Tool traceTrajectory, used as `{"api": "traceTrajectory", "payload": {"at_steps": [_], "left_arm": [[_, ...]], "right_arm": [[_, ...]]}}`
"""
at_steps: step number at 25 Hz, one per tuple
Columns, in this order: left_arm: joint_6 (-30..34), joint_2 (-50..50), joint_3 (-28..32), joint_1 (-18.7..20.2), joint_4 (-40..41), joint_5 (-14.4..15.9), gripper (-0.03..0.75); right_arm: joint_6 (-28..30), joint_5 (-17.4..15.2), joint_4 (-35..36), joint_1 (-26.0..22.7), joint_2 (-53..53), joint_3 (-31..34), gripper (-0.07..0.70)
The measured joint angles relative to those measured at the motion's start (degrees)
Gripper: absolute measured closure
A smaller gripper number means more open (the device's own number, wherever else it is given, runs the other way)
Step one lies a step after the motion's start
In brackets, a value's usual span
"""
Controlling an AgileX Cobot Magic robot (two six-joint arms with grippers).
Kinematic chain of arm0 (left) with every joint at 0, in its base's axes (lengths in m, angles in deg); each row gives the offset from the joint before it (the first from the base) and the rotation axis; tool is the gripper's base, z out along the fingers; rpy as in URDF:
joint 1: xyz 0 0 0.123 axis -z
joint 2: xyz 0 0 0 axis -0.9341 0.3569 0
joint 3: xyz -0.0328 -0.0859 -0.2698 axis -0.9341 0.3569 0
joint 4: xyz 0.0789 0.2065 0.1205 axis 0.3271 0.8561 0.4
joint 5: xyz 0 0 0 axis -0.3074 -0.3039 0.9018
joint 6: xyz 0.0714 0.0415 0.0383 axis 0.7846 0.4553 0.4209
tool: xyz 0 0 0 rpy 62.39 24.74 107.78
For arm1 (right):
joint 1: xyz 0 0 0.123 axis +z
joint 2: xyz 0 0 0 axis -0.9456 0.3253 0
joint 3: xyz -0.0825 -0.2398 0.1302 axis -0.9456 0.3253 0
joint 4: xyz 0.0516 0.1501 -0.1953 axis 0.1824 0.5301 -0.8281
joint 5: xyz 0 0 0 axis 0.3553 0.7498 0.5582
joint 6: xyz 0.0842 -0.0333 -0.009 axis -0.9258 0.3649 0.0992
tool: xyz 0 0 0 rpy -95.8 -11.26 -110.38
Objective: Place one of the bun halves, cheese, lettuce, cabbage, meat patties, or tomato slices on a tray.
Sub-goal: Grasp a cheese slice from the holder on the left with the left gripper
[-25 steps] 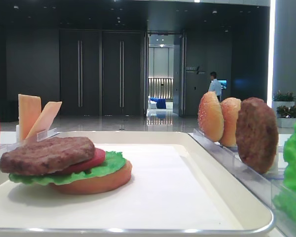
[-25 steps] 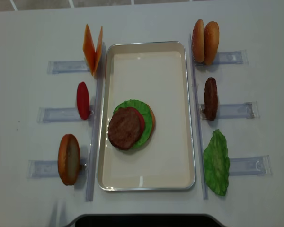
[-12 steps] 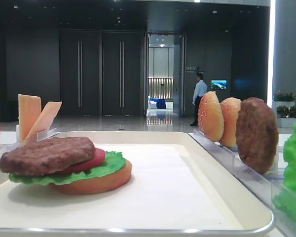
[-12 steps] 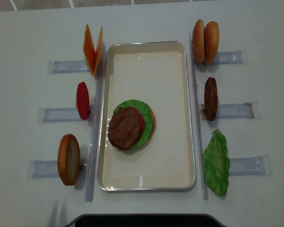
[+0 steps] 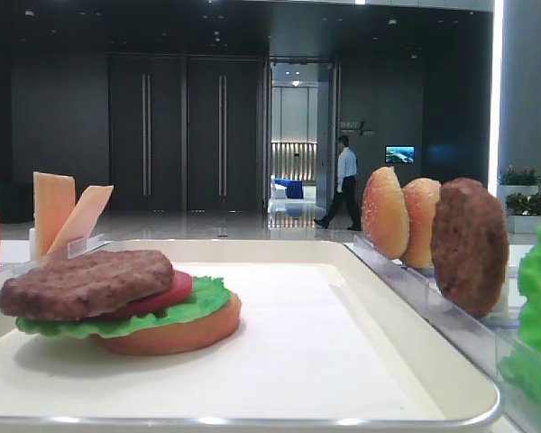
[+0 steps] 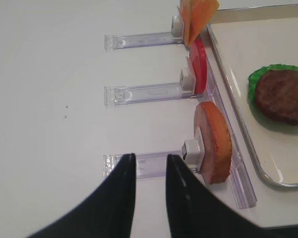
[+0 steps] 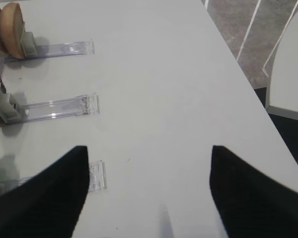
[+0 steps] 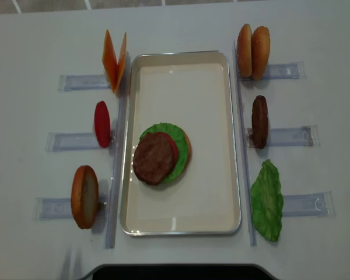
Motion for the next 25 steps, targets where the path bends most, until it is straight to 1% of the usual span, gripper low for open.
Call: {"api": "traceTrajectory", "payload": {"at_steps": [7,11,15,19,22,25], "left_arm": [[-0.23,0.05,0.0,0.0,0.14,0.0,0.553],[-4.24,5.05,-1.41,0.0,0.83,0.37,0.55],[-7.31,14.65,-4.43,0.0,1.59,-0.01,0.55],[-8.66,27.72,-9.41,0.0,2.48,-1.33,0.548],[-8.88,39.21,-14.58,0.0,2.58,-2.36,0.548],[-8.89,50.79,-20.86,0.0,2.32,-2.55,0.547]], "right_arm": [[0.0,0.0,0.0,0.0,0.0,0.0,0.145],[0.0,0.0,0.0,0.0,0.0,0.0,0.145],[0.0,0.0,0.0,0.0,0.0,0.0,0.145],[0.0,0.0,0.0,0.0,0.0,0.0,0.145],[0.0,0.0,0.0,0.0,0.0,0.0,0.145],[0.0,0.0,0.0,0.0,0.0,0.0,0.145]]}}
